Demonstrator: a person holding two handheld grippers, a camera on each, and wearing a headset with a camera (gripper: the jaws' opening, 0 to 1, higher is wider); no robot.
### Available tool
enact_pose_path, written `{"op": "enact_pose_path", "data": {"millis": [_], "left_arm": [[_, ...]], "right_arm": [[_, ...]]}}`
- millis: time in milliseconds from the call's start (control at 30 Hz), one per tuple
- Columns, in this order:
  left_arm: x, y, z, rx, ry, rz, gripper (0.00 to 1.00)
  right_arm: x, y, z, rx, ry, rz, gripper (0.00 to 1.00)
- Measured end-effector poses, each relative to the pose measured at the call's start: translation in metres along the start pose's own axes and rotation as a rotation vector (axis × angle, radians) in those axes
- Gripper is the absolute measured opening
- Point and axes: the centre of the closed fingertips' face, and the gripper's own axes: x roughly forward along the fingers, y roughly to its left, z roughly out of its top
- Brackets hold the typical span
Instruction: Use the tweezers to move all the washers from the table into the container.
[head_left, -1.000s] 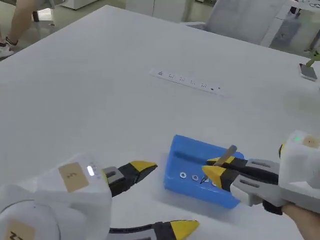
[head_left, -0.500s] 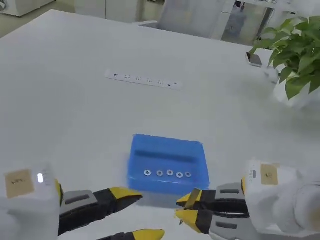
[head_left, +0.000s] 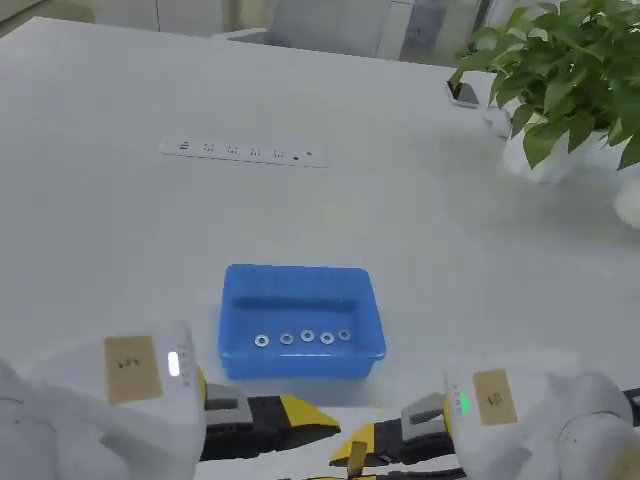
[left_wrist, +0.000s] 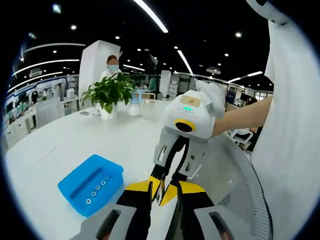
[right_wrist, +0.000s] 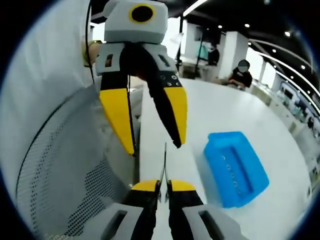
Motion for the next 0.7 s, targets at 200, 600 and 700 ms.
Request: {"op": "enact_pose_path", "data": {"millis": [200, 600, 700], "left_arm": [[0.012, -0.006, -0.008, 0.081, 0.081, -0.054, 0.09], [0.02, 0.002, -0.017, 0.109, 0.153, -0.083, 0.0], [0.019, 0.01, -0.028, 0.12, 0.191, -0.081, 0.0]], "right_arm": [[0.0, 0.003, -0.009, -0.039, 0.053, 0.02, 0.04], [0.004, -0.007, -0.019, -0.069, 0.098, 0.019, 0.05], [0.011, -0.01, -0.022, -0.06, 0.105, 0.022, 0.05]]}}
